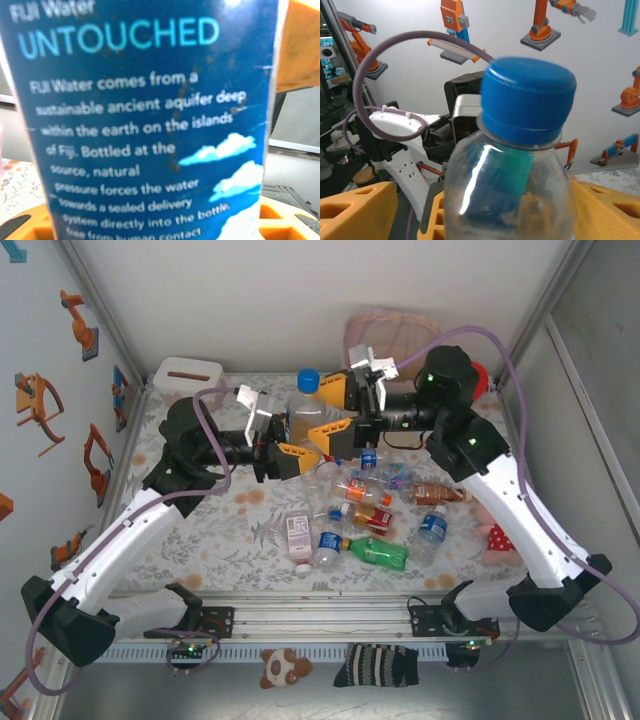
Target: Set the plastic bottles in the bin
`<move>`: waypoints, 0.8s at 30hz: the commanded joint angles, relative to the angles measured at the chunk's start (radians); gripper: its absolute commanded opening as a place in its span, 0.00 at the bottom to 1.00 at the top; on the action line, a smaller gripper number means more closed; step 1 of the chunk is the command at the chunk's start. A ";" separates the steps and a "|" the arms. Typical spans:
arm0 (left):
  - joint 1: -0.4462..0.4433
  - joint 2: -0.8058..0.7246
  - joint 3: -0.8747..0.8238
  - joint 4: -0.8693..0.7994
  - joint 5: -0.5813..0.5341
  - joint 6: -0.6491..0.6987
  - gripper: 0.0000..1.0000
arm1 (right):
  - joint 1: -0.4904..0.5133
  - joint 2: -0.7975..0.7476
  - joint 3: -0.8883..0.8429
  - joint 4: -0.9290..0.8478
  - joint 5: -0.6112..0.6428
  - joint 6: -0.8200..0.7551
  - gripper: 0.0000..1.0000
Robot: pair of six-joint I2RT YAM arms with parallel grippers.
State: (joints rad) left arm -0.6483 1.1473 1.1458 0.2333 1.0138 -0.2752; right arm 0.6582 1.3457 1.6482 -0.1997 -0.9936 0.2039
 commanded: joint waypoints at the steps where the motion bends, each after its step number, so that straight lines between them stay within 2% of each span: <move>1: -0.005 -0.016 0.023 0.032 0.026 0.000 0.44 | 0.021 0.020 0.031 -0.025 0.006 -0.014 0.84; 13: -0.006 -0.014 0.023 0.002 0.026 0.025 0.44 | 0.033 0.037 0.035 0.037 0.018 0.051 0.66; 24: -0.006 -0.019 0.019 -0.017 0.023 0.039 0.45 | 0.034 0.035 0.030 0.071 0.018 0.081 0.56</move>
State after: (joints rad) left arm -0.6483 1.1473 1.1458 0.2199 1.0142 -0.2665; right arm 0.6834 1.3865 1.6524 -0.1867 -0.9749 0.2619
